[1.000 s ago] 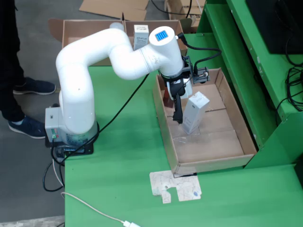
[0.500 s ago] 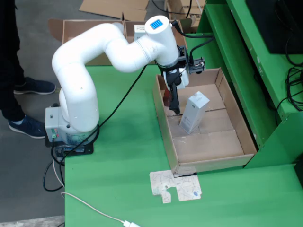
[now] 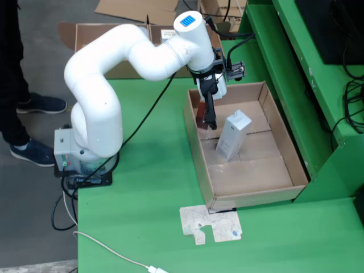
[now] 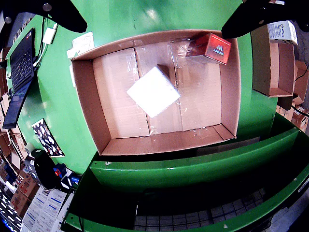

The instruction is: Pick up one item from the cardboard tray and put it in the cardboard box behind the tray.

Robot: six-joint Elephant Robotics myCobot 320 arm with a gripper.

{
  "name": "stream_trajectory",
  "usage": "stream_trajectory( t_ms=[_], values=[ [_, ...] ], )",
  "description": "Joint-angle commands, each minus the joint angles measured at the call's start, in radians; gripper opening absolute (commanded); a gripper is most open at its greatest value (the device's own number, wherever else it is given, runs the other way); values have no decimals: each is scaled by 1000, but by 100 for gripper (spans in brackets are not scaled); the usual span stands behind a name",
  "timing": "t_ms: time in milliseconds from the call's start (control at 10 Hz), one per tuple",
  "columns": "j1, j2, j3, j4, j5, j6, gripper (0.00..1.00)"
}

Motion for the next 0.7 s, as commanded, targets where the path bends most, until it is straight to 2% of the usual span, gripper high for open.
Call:
stream_trajectory(
  t_ms=[0, 600],
  values=[
    [67, 18, 13, 9, -31, 53, 100],
    [148, -8, 62, -60, -49, 144, 100]
  ],
)
